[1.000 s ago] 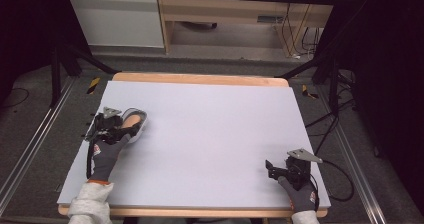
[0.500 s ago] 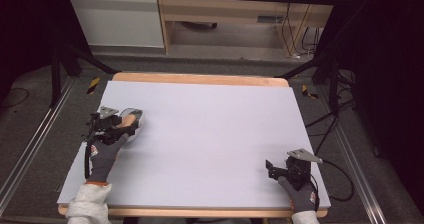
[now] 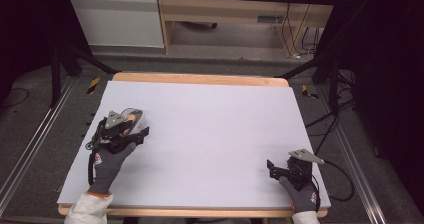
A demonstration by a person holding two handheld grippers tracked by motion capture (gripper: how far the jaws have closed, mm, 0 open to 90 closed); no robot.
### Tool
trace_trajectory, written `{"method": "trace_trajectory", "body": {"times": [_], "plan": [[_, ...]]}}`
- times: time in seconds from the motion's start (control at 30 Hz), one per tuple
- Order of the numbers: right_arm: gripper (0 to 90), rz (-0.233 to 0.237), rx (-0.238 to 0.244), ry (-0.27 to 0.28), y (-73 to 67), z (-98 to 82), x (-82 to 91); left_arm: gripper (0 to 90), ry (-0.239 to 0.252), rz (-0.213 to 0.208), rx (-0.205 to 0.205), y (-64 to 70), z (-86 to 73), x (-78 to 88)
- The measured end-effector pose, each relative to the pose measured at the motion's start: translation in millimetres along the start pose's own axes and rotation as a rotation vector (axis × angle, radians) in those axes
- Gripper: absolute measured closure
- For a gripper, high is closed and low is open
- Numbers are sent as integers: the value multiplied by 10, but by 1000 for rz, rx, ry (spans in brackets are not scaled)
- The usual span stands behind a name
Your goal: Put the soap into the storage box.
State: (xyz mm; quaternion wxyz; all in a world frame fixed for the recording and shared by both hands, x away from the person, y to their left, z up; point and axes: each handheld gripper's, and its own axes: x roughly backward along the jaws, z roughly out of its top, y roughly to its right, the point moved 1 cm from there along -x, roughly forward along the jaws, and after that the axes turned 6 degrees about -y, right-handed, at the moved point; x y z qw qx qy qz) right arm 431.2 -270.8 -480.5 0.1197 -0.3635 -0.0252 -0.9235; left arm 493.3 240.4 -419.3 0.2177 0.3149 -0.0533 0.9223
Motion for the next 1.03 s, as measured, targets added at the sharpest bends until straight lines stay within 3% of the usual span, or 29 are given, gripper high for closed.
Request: {"method": "trace_trajectory", "body": {"times": [0.17, 0.43, 0.8, 1.03], "plan": [[66, -3, -8, 2, 14, -5, 3, 286, -9, -33, -36, 157, -87, -5], [65, -14, -26, 0, 75, -22, 10, 243, -23, -56, -71, 281, -296, 34], [64, -24, -49, -8, 132, -42, 8, 223, -64, -40, -76, 220, -653, 140], [63, -31, -59, -10, 159, -50, 9, 221, -75, -2, -59, 103, -767, 200]]}}
